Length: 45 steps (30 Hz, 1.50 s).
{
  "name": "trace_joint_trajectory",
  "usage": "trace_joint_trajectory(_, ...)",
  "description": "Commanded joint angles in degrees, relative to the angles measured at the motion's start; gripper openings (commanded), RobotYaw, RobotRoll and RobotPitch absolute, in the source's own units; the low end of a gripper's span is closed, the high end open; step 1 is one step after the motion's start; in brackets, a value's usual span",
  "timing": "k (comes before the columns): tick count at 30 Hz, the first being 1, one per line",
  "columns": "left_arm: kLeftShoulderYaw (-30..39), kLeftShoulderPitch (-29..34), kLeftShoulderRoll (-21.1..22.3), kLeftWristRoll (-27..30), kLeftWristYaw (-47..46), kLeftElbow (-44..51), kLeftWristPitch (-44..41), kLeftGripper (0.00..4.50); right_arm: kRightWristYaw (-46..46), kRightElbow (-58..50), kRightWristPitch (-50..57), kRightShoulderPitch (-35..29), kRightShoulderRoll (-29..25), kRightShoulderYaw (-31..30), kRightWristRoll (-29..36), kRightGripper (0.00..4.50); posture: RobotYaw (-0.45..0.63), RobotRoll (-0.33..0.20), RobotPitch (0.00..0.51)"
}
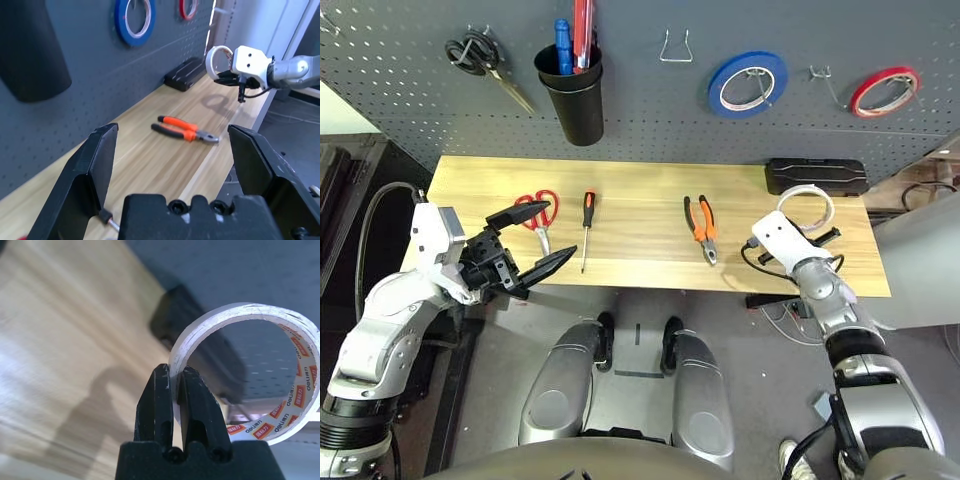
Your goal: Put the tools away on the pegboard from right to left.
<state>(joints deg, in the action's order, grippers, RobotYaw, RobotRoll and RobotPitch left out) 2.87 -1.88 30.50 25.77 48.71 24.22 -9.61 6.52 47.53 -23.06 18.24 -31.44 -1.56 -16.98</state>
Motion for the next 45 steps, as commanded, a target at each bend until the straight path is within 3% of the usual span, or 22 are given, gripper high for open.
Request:
trace_joint_trajectory(1,-0.43,-0.14,-0.03,1.15,0.60,2.27,0.97,4.50,1.54,-0.82,-4.19,-1.59,0.21,1.48,1.35,0.03,0.29,0.000,0.209)
trace_joint_trajectory(7,-0.21,-1.74,-0.47,2.02,-0.10,3.20,1.22,4.50,-1.80,-0.95,-10.69,0.67,-0.04,2.39,4.61,0.03,0.28,0.000,0.206)
trace_joint_trajectory(30,-0.90,-6.75,-1.59,5.00,-0.72,2.82,0.00,4.50,6.64,-3.27,-13.86,9.59,-2.15,2.69,-1.86,0.03,0.25,0.000,0.197)
trace_joint_trajectory(45,-1.68,-7.60,-1.26,4.06,-1.12,2.26,-0.30,4.50,-1.74,12.10,-7.23,25.50,-1.88,1.40,-0.06,0.03,0.26,0.000,0.193)
